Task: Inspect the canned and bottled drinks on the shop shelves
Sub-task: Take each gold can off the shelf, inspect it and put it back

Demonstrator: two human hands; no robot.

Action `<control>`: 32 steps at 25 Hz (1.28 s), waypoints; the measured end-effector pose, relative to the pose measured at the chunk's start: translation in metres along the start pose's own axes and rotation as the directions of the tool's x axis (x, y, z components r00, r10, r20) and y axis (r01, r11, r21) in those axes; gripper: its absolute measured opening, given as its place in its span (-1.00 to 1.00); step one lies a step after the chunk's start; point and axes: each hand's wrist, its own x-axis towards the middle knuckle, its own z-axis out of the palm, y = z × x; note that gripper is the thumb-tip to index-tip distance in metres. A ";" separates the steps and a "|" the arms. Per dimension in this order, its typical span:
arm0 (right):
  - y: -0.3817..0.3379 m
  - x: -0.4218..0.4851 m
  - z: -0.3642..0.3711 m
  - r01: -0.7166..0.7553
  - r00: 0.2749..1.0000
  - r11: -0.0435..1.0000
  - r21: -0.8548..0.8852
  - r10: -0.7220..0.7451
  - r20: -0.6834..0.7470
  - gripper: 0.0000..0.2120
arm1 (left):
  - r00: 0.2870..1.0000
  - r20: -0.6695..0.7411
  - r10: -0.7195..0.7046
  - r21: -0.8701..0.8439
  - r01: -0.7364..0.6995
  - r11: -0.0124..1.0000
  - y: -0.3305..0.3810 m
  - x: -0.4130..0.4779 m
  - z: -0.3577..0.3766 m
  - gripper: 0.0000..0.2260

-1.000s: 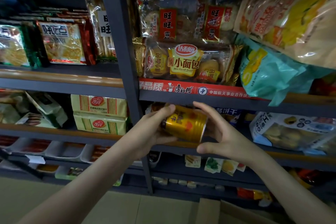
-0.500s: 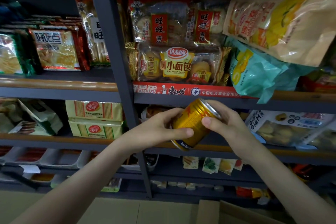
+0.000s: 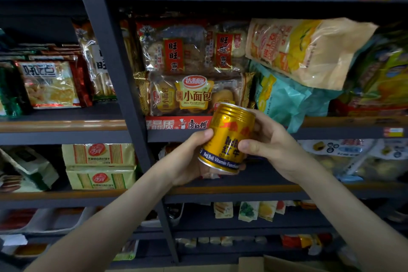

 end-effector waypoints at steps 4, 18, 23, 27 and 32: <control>-0.040 0.003 -0.010 0.077 0.997 0.996 -0.042 -0.078 -0.026 -0.19 | 0.964 0.183 0.195 0.121 -0.219 0.968 0.036 0.001 -0.003 0.07; -0.253 0.072 -0.110 0.457 0.739 0.736 -0.500 -0.627 -0.248 -0.53 | 0.247 0.317 0.916 0.871 -0.457 -0.178 0.244 -0.002 0.060 -0.63; -0.256 0.124 -0.153 0.088 0.812 0.711 -0.698 -0.457 -0.363 -0.31 | 0.268 0.262 0.927 0.965 -0.085 -0.248 0.259 0.015 0.018 -0.62; -0.249 0.148 -0.162 -0.044 0.883 0.685 -0.727 -0.314 -0.349 -0.35 | 0.301 0.205 0.931 0.963 0.107 -0.247 0.267 0.016 -0.009 -0.54; -0.237 0.157 -0.179 -0.115 0.932 0.548 -0.829 -0.230 -0.281 -0.27 | 0.362 0.161 0.918 0.964 0.141 -0.225 0.273 0.007 -0.026 -0.26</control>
